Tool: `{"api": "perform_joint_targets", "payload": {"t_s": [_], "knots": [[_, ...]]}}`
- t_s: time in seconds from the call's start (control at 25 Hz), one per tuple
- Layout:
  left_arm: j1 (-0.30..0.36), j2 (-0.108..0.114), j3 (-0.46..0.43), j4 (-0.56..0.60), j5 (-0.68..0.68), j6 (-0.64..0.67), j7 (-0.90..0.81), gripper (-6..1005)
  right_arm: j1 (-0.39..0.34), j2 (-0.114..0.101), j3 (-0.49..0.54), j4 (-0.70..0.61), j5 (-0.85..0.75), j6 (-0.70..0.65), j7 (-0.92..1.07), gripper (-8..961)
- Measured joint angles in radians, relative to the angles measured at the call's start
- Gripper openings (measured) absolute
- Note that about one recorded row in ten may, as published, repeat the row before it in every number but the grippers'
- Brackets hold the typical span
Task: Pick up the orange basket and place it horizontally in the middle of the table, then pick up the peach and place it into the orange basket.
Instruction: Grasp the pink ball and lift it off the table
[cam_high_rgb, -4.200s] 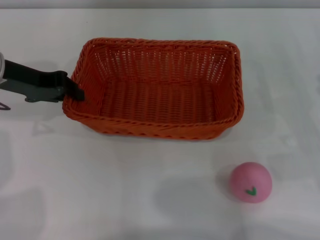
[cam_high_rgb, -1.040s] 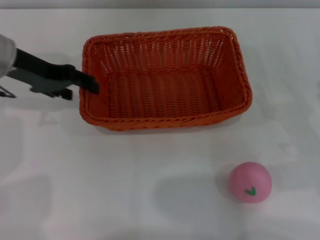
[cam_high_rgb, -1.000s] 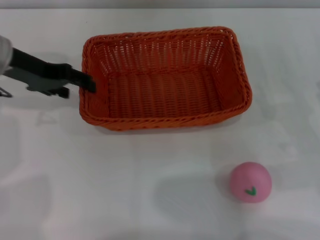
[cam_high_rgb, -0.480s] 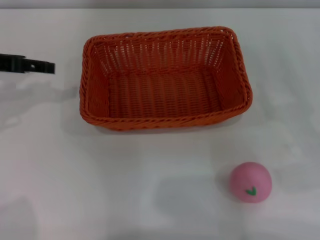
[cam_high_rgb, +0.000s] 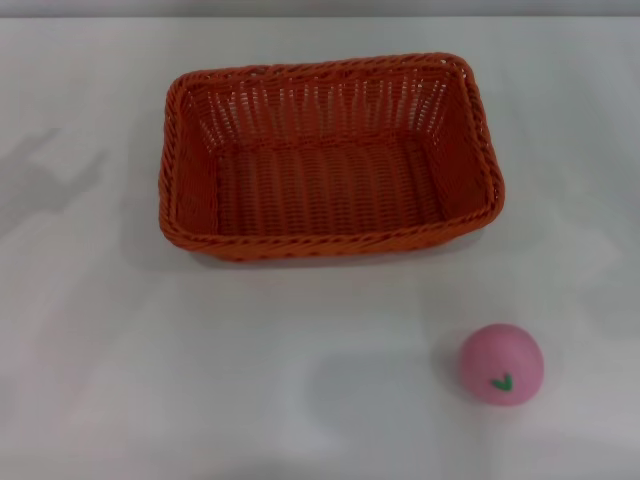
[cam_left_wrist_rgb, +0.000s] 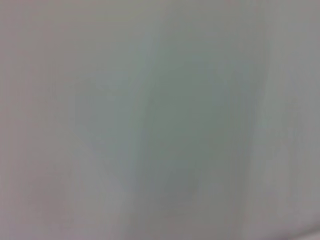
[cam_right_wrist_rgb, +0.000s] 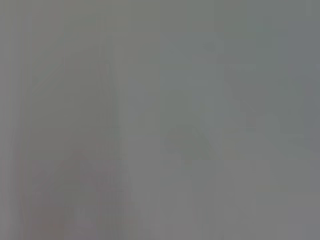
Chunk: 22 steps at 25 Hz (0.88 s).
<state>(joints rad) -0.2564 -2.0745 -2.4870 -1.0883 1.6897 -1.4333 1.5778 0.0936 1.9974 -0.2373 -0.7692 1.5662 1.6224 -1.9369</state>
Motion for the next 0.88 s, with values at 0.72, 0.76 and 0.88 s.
{"api": "perform_joint_targets", "payload": {"t_s": [0.72, 0.76, 0.88], "knots": [[0.111, 0.0, -0.009, 0.462, -0.428, 0.003, 0.647, 802, 0.245, -0.099, -0.58, -0.74, -0.644, 0.199, 0.819, 658], [0.111, 0.0, -0.013, 0.471, -0.431, 0.003, 0.652, 802, 0.26, -0.106, -0.619, -0.74, -0.661, 0.205, 0.847, 658], [0.111, 0.001, -0.02, 0.479, -0.434, 0.004, 0.654, 802, 0.314, -0.132, -0.746, -0.706, -0.705, 0.241, 0.94, 658]]}}
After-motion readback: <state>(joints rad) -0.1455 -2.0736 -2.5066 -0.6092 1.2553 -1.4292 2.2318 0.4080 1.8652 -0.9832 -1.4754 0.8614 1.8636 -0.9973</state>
